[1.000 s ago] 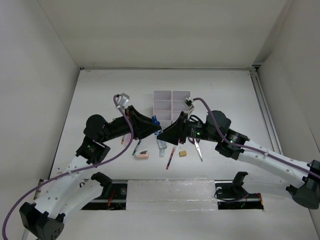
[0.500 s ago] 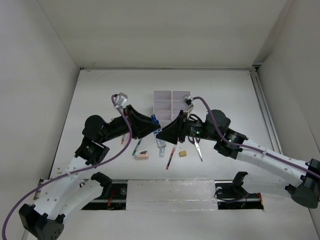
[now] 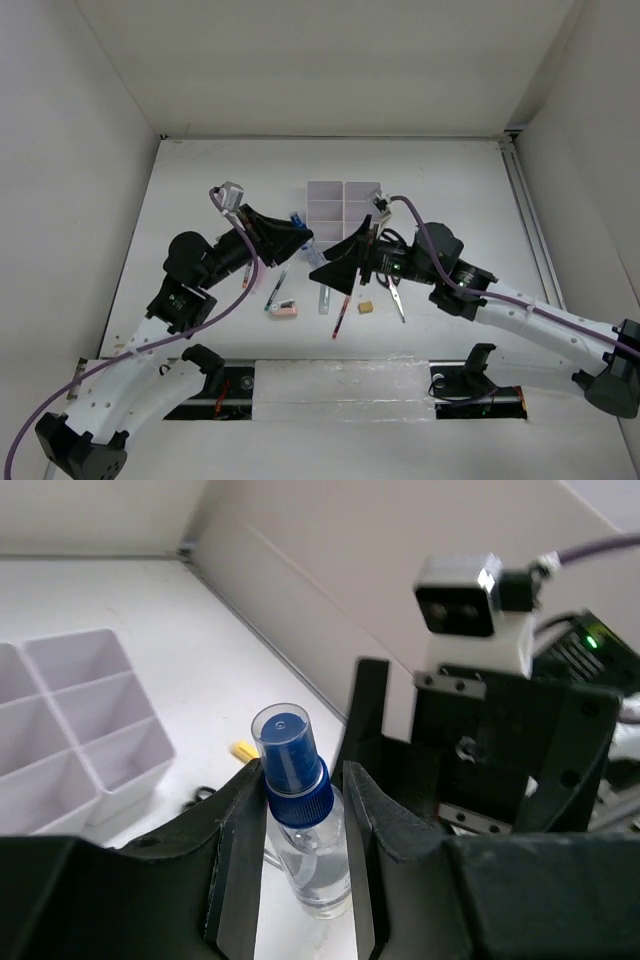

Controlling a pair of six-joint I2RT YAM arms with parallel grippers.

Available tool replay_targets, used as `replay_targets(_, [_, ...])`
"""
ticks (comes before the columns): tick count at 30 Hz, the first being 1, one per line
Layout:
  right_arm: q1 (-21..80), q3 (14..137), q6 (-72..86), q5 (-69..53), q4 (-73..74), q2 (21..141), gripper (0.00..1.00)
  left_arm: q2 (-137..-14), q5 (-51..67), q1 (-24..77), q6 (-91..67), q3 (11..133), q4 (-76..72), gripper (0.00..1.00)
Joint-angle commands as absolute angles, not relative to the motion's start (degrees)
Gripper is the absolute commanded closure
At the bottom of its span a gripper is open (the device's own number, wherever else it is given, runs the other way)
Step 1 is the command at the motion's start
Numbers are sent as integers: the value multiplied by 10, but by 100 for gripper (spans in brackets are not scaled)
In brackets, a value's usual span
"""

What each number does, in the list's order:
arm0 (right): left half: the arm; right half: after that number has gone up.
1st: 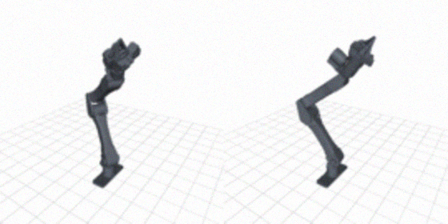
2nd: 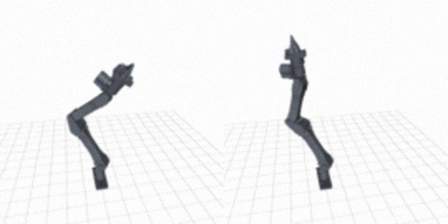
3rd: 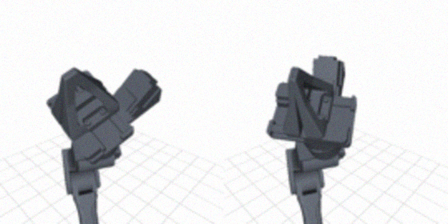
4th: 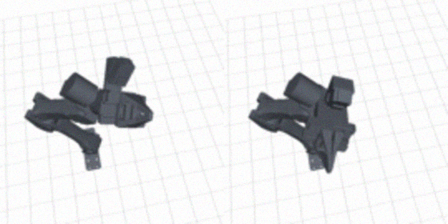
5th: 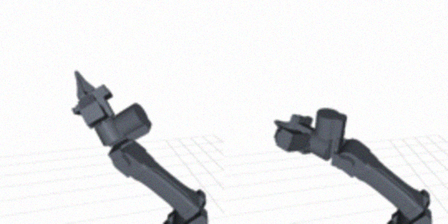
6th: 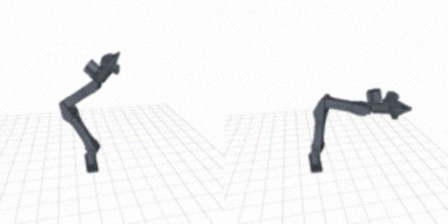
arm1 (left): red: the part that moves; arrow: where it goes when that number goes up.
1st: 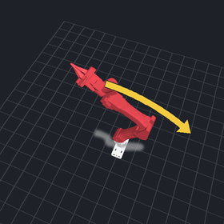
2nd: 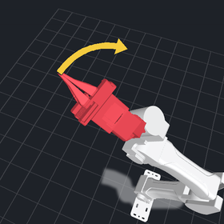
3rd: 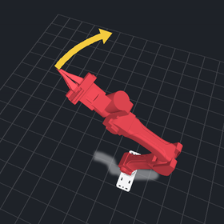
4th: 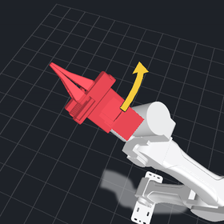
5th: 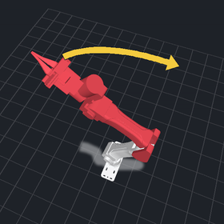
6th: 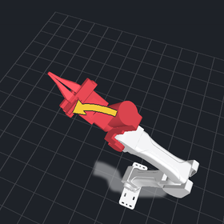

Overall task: Sort the stationery into containers
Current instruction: Place the stationery into the container

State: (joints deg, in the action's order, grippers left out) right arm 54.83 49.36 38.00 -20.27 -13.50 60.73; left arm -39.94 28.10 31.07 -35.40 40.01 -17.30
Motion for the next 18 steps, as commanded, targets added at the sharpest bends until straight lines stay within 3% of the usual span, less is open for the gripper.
replay_targets(1, [552,469,350,-116,-99,563,0,-405,183,308,-312,435,-183,100])
replay_targets(6, [536,430,358,4,-15,490,0,-468,83,308,-286,430,-249,100])
replay_targets(18, [528,424,374,39,119,332,0,-680,-95,330,-221,499,-405,100])
